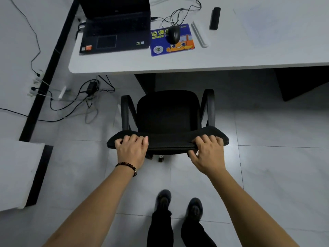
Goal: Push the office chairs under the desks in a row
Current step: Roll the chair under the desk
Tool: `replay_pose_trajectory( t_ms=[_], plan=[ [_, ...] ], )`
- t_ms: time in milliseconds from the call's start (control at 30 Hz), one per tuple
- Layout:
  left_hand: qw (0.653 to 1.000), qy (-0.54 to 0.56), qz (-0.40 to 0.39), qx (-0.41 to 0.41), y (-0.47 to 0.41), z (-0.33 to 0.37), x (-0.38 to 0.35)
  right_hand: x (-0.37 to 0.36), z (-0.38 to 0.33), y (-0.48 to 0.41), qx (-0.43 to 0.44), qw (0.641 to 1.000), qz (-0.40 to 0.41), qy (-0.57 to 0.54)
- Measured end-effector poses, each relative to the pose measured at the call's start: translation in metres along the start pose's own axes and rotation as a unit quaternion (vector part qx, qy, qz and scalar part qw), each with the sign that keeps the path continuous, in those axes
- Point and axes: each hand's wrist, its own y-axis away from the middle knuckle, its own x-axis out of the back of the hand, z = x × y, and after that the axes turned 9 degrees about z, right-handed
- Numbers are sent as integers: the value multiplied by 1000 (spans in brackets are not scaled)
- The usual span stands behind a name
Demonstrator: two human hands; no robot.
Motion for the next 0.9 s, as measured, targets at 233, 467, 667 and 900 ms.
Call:
replay_pose_trajectory(
  t_ms=[233, 467, 667, 900],
  plan=[
    [999, 32, 12, -32, 9, -13, -2, -2, -17, 35, -59, 998, 31, -17],
    [998, 27, -22, -55, -6, -1, 6, 9, -12, 18, -67, 996, 29, 48],
    [998, 28, -38, -46, -18, 3, 2, 6, -6, 1, -51, 997, 24, 52],
    [998, 24, -36, -50, -26, 1, -3, -1, -6, -2, -61, 996, 34, 53]
  ],
)
